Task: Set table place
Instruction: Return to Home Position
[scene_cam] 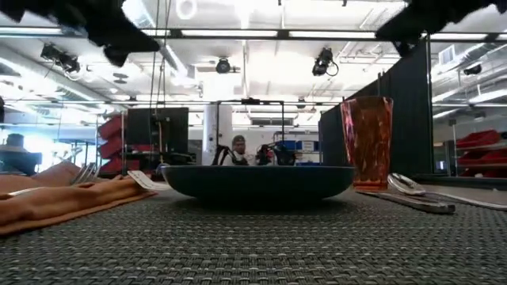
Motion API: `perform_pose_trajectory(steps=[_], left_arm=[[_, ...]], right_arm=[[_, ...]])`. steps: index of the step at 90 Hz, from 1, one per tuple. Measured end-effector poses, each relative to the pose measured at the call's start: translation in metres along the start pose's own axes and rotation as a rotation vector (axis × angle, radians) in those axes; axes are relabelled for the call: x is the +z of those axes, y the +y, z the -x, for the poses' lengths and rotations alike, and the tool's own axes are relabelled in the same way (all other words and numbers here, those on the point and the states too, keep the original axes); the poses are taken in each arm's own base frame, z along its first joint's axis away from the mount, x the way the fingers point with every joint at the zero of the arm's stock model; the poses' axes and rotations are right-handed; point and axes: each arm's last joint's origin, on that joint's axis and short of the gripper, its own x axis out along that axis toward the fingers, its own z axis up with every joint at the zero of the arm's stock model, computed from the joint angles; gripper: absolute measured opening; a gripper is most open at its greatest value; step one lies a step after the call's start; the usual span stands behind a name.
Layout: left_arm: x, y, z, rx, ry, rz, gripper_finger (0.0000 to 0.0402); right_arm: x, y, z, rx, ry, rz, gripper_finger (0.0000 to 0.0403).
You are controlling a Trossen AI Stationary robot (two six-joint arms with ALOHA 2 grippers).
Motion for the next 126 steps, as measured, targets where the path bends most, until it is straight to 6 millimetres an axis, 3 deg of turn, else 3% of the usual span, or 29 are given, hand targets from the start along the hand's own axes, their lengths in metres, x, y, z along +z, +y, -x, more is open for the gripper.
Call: perform_pose_trajectory(steps=[34, 53, 68, 89, 126], left_arm=[[-0.050, 0.006, 0.002, -0.075, -0.066, 0.048, 0.0000], [-0.066, 0.006, 0.000, -0.125, -0.163, 0.067, 0.0000], [-0.065, 0.007, -0.001, -0.096, -0.176, 0.071, 0.0000], [-0.066, 0.006, -0.001, -0.149, -0.160, 0.076, 0.0000], [-0.070, 0.008, 0.000, -0.072, -0.131, 0.070, 0.0000]], right_arm=[[-0.063, -0.003, 0.020, 0.012, -0.155, -0.045, 0.0000], [-0.072, -0.004, 0.025, 0.011, -0.264, -0.068, 0.0000], [-0.065, -0.003, 0.029, 0.014, -0.341, -0.111, 0.0000], [-0.070, -0.003, 0.025, 0.034, -0.335, -0.056, 0.0000], [-0.114, -0.012, -0.008, -0.073, -0.408, -0.097, 0.0000]])
